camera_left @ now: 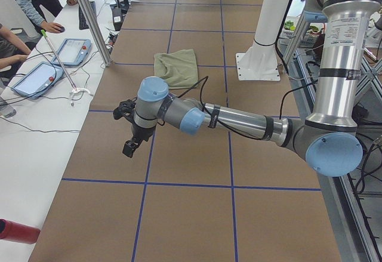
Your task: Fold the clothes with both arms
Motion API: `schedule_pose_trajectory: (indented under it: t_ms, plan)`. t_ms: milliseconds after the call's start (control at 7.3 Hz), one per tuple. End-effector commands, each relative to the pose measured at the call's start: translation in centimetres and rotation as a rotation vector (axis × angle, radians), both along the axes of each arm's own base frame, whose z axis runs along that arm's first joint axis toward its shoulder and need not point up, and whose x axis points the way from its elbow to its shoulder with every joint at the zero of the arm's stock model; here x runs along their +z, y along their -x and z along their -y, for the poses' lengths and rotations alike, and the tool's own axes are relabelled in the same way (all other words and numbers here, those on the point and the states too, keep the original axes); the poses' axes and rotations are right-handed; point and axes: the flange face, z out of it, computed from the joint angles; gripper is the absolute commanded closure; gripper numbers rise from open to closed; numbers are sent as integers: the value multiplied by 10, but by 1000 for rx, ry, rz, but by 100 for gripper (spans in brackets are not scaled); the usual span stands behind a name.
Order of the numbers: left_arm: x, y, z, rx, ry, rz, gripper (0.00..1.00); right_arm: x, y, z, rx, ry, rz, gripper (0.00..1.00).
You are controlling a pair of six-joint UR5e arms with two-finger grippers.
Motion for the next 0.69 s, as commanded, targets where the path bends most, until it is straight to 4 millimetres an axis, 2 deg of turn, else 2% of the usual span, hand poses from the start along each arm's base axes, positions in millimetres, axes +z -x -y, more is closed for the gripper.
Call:
schedule_pose_trajectory:
  t_ms: [0,137,274,548]
  plan:
    - [94,22,-7,-38,139,7,0,9,-8,-7,25,39,6,0]
    - [100,22,-10,-37,240,8,0,20,-8,-14,29,65,5,0]
    - [78,22,-7,-37,302,10,0,28,-8,-20,29,80,3,0]
    - [36,17,-19,-24,382,-53,0,34,-8,-27,70,134,0,0]
